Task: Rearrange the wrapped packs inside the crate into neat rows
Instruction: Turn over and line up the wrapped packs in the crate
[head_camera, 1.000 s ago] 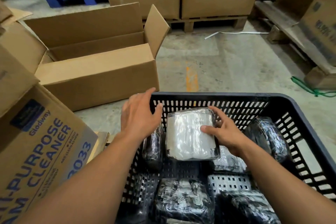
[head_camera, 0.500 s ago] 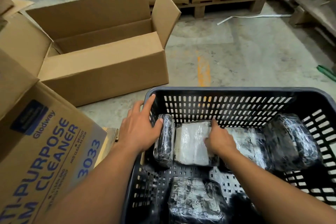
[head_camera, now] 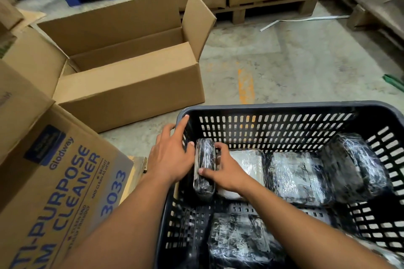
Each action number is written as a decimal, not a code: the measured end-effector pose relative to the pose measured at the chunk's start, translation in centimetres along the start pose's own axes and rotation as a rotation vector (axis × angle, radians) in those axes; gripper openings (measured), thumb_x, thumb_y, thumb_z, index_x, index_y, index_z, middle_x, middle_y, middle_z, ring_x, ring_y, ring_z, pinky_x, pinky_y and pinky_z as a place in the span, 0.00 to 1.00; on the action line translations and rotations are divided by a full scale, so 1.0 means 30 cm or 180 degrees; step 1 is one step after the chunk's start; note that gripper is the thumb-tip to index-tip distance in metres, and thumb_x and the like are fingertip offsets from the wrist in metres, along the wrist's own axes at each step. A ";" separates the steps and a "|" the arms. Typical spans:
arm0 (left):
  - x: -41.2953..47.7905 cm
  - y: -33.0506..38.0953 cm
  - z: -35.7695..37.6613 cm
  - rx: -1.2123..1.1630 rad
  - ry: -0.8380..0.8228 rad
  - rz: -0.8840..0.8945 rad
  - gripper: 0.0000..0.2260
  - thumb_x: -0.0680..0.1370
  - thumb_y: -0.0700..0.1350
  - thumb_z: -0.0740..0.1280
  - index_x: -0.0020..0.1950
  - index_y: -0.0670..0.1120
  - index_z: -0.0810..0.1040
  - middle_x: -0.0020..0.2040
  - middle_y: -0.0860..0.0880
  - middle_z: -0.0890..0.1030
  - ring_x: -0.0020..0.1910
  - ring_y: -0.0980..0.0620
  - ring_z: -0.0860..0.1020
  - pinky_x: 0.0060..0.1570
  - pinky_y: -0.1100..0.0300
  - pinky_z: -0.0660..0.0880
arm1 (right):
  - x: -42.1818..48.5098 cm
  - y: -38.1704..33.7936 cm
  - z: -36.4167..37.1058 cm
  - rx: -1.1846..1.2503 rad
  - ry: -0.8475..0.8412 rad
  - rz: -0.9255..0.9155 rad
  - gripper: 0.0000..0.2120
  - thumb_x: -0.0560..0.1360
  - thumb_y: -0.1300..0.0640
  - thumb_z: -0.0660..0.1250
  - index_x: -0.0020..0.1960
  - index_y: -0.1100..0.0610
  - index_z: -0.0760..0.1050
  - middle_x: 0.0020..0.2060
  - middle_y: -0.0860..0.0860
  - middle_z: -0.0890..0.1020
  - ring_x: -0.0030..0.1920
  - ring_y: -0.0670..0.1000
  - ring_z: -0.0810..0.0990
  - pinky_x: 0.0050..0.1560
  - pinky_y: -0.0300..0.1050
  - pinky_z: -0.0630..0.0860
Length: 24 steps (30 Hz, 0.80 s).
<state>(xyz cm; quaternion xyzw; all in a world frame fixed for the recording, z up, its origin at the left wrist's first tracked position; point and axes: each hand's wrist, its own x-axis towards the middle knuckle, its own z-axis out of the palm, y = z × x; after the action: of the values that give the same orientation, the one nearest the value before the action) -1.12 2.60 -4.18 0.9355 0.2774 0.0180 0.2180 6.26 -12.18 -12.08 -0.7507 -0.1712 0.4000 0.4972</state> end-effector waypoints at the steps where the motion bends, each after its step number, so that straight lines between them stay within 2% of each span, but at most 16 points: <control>1: -0.001 0.000 0.000 0.0001 -0.0012 -0.0021 0.31 0.81 0.55 0.61 0.81 0.64 0.52 0.78 0.48 0.63 0.73 0.44 0.69 0.67 0.43 0.72 | 0.005 0.005 -0.034 0.0147 -0.0114 0.0071 0.44 0.75 0.58 0.75 0.78 0.45 0.49 0.61 0.58 0.81 0.53 0.56 0.84 0.57 0.54 0.82; 3: 0.001 0.000 -0.002 0.0029 -0.0054 -0.0062 0.32 0.81 0.56 0.61 0.82 0.64 0.50 0.79 0.49 0.62 0.74 0.44 0.68 0.68 0.42 0.72 | 0.001 0.016 -0.099 0.0360 -0.0291 0.0218 0.44 0.77 0.63 0.69 0.78 0.36 0.47 0.55 0.58 0.82 0.40 0.54 0.83 0.42 0.52 0.81; 4: 0.002 0.001 -0.002 0.0055 -0.0075 -0.0071 0.32 0.81 0.57 0.61 0.82 0.63 0.50 0.80 0.49 0.61 0.75 0.44 0.67 0.68 0.42 0.72 | -0.005 0.028 -0.121 0.0329 -0.0251 0.0247 0.43 0.77 0.64 0.66 0.78 0.34 0.47 0.56 0.58 0.79 0.35 0.52 0.80 0.37 0.50 0.78; 6: 0.002 0.005 -0.003 0.0103 -0.0118 -0.0068 0.33 0.81 0.57 0.62 0.82 0.62 0.49 0.80 0.48 0.61 0.75 0.44 0.67 0.68 0.42 0.72 | -0.017 0.053 -0.129 0.0154 -0.0004 0.0243 0.42 0.78 0.60 0.65 0.79 0.31 0.47 0.61 0.54 0.72 0.28 0.46 0.75 0.33 0.45 0.75; 7: 0.003 0.006 -0.002 0.0126 -0.0132 -0.0069 0.33 0.81 0.57 0.62 0.83 0.62 0.49 0.80 0.47 0.61 0.76 0.43 0.66 0.69 0.42 0.71 | -0.020 0.059 -0.114 0.0066 0.0141 0.0193 0.41 0.78 0.56 0.67 0.79 0.32 0.48 0.64 0.52 0.71 0.28 0.44 0.75 0.33 0.42 0.75; 9: 0.007 0.006 -0.003 0.0174 -0.0143 -0.0067 0.34 0.81 0.57 0.62 0.83 0.62 0.49 0.80 0.47 0.60 0.76 0.43 0.65 0.70 0.41 0.71 | -0.014 0.058 -0.074 -0.0163 0.0427 0.0055 0.43 0.74 0.48 0.74 0.78 0.35 0.50 0.67 0.50 0.73 0.30 0.44 0.77 0.38 0.41 0.76; 10: 0.007 0.005 -0.003 0.0188 -0.0144 -0.0059 0.34 0.81 0.57 0.62 0.83 0.62 0.48 0.80 0.47 0.60 0.76 0.43 0.64 0.70 0.41 0.70 | -0.009 0.053 -0.059 -0.0259 0.0520 0.0028 0.44 0.72 0.48 0.76 0.77 0.37 0.51 0.65 0.54 0.77 0.31 0.47 0.79 0.39 0.43 0.77; 12: 0.006 0.007 -0.007 0.0201 -0.0136 -0.0016 0.34 0.81 0.57 0.62 0.83 0.61 0.49 0.81 0.46 0.60 0.77 0.43 0.63 0.72 0.42 0.68 | -0.006 0.040 -0.059 -0.0225 0.0604 0.0081 0.43 0.71 0.54 0.78 0.75 0.40 0.54 0.57 0.59 0.80 0.36 0.57 0.85 0.40 0.52 0.82; 14: 0.003 0.009 -0.006 0.0300 -0.0091 0.0050 0.34 0.81 0.57 0.62 0.83 0.60 0.48 0.82 0.46 0.59 0.79 0.44 0.59 0.75 0.43 0.64 | -0.016 0.044 -0.113 0.0082 0.0472 0.0176 0.44 0.70 0.62 0.79 0.74 0.40 0.56 0.54 0.59 0.80 0.33 0.57 0.85 0.40 0.56 0.84; 16: 0.001 0.013 -0.006 0.0575 0.0016 0.0138 0.34 0.81 0.58 0.61 0.83 0.59 0.48 0.83 0.45 0.55 0.82 0.44 0.52 0.79 0.43 0.55 | -0.051 0.045 -0.205 0.0478 0.0270 0.0292 0.45 0.67 0.65 0.79 0.72 0.37 0.60 0.55 0.67 0.79 0.30 0.55 0.80 0.37 0.54 0.83; 18: -0.005 0.026 -0.009 0.0923 0.0171 0.0327 0.33 0.81 0.59 0.59 0.83 0.58 0.49 0.84 0.45 0.52 0.83 0.44 0.48 0.80 0.44 0.48 | -0.085 0.044 -0.309 0.0946 0.0077 0.0394 0.44 0.63 0.66 0.80 0.66 0.33 0.66 0.59 0.72 0.77 0.35 0.61 0.79 0.43 0.55 0.80; 19: -0.010 0.036 -0.010 0.1084 0.0269 0.0496 0.32 0.81 0.59 0.59 0.83 0.58 0.51 0.84 0.45 0.52 0.83 0.44 0.49 0.80 0.44 0.47 | -0.104 0.040 -0.358 0.1141 0.0000 0.0409 0.43 0.61 0.66 0.82 0.63 0.32 0.69 0.59 0.72 0.77 0.38 0.62 0.78 0.45 0.56 0.78; 21: -0.026 0.064 -0.011 0.1180 0.0394 0.0860 0.29 0.81 0.59 0.58 0.82 0.58 0.57 0.82 0.46 0.60 0.80 0.45 0.58 0.79 0.46 0.53 | -0.138 0.029 -0.435 0.1401 -0.0083 0.0352 0.46 0.53 0.66 0.86 0.60 0.31 0.72 0.59 0.72 0.75 0.39 0.60 0.77 0.41 0.51 0.78; 24: -0.052 0.130 -0.004 0.0513 0.0110 0.0840 0.27 0.80 0.62 0.56 0.79 0.59 0.62 0.73 0.50 0.73 0.69 0.48 0.72 0.70 0.49 0.66 | -0.164 0.016 -0.505 0.1666 -0.0023 0.0068 0.55 0.48 0.65 0.87 0.67 0.37 0.68 0.60 0.66 0.73 0.53 0.61 0.81 0.45 0.48 0.83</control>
<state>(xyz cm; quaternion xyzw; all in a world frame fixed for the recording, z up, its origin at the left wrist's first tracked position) -0.47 -1.10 -2.31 0.9778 0.1564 0.0402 0.1332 14.82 -24.85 -7.57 -0.5968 -0.0558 0.4386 0.6696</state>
